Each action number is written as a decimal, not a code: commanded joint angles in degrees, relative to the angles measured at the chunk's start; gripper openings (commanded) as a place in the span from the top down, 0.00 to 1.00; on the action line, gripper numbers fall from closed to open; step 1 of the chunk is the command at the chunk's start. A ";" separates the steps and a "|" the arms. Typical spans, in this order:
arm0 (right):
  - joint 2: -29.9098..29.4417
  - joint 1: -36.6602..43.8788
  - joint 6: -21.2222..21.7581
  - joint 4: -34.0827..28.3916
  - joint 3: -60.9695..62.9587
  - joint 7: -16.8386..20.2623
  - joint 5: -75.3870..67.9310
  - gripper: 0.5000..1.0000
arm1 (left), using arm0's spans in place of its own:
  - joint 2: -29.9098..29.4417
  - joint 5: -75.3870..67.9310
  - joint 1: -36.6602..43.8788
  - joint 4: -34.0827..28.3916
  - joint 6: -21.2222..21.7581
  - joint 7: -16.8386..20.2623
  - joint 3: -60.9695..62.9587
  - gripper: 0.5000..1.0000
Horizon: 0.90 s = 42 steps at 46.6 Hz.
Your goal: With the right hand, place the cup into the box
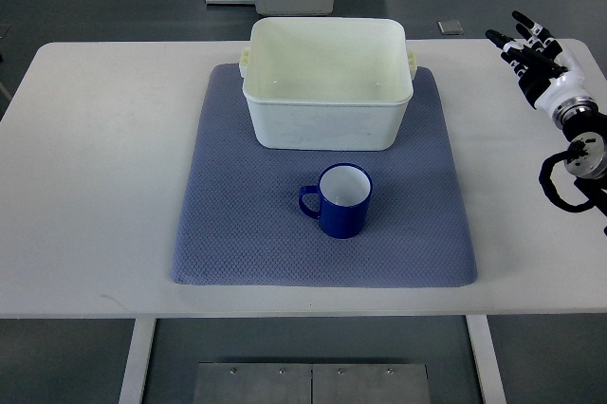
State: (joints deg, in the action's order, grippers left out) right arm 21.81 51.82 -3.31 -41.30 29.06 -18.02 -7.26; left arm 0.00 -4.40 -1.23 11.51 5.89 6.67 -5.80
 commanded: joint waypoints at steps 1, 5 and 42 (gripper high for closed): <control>0.17 1.09 -0.21 0.08 -0.23 0.09 0.14 0.00 | 0.00 0.00 0.00 0.00 0.00 0.01 0.00 0.00; 0.34 1.61 -0.21 0.26 -0.32 0.09 0.22 0.00 | 0.00 0.00 0.00 0.00 0.00 0.01 0.00 0.00; 0.25 0.03 5.07 3.60 0.12 -5.44 0.05 0.00 | 0.00 0.00 -0.09 0.00 0.00 0.01 0.00 0.00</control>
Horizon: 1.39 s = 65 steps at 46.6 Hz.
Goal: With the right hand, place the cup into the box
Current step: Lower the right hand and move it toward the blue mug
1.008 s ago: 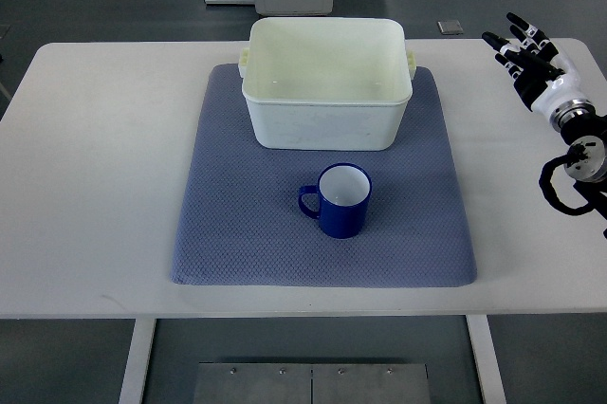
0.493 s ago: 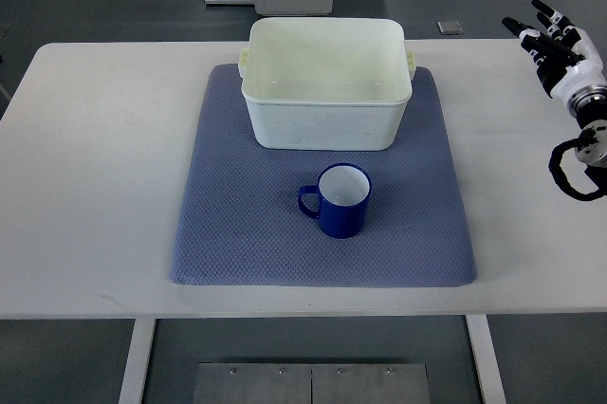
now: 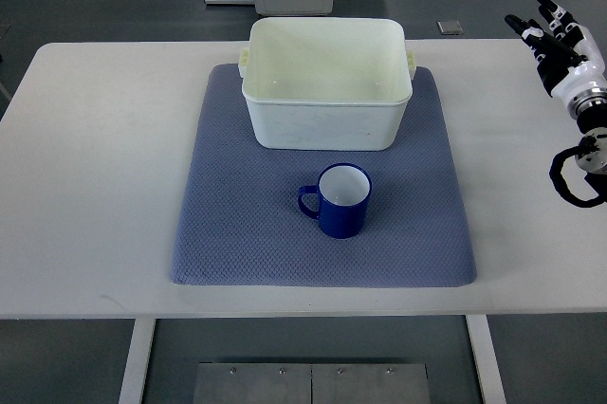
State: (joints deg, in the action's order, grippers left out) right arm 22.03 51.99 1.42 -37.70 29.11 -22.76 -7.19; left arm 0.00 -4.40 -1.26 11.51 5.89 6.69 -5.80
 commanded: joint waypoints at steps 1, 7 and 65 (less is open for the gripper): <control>0.03 -0.14 0.43 -0.09 -0.02 -0.97 -0.02 0.00 | 0.00 0.00 0.03 0.00 0.00 -0.01 0.00 0.00; 0.21 -0.22 1.04 -1.05 -0.72 -2.55 0.33 0.00 | 0.00 0.00 -0.06 0.00 0.00 -0.01 0.00 0.00; 34.93 -26.23 0.34 -44.64 -2.75 -12.24 34.96 0.00 | 0.00 0.00 0.03 0.00 0.00 -0.01 0.00 0.00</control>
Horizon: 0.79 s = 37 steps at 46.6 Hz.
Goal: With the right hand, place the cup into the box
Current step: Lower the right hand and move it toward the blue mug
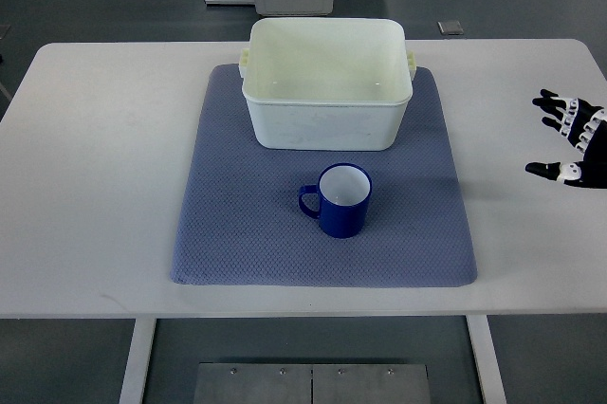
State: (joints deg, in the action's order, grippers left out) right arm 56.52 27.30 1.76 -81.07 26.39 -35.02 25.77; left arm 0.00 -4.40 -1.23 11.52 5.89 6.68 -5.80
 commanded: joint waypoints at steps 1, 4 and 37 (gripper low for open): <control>0.43 -1.90 -0.09 -1.72 -0.02 0.02 2.61 0.00 | 0.00 0.00 0.00 0.00 0.00 0.00 0.00 0.00; 0.34 -2.51 -0.09 -2.42 -0.11 0.02 3.93 0.00 | 0.00 0.00 0.00 0.00 0.00 0.00 0.00 0.00; -8.71 5.56 -11.07 -3.30 -12.14 2.06 6.48 0.00 | 0.00 0.00 0.00 0.00 0.00 0.00 0.00 0.00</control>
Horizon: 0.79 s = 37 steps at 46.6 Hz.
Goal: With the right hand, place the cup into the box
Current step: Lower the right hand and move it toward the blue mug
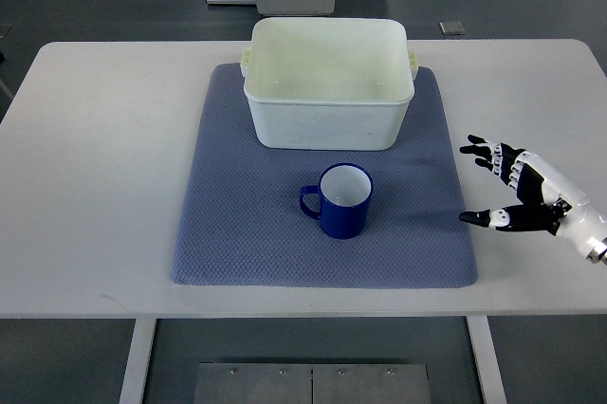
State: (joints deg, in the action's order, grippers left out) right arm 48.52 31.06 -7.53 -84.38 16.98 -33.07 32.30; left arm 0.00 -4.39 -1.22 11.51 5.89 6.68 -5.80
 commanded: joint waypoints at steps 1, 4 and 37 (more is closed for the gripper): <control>-0.97 2.50 -2.31 0.00 -3.79 0.11 0.05 0.00 | 0.00 0.00 -0.01 0.00 0.00 0.00 0.00 0.00; -1.76 4.44 -3.98 0.00 -6.87 0.11 -0.04 0.00 | 0.00 0.00 -0.01 0.00 0.00 0.00 0.00 0.00; -8.88 11.21 -10.22 0.00 -13.91 5.55 -0.83 0.01 | 0.00 0.00 -0.01 0.00 0.00 0.00 0.00 0.00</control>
State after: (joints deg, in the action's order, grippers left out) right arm 40.16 42.18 -17.27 -84.36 3.06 -28.14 31.47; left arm 0.00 -4.39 -1.26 11.51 5.89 6.68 -5.80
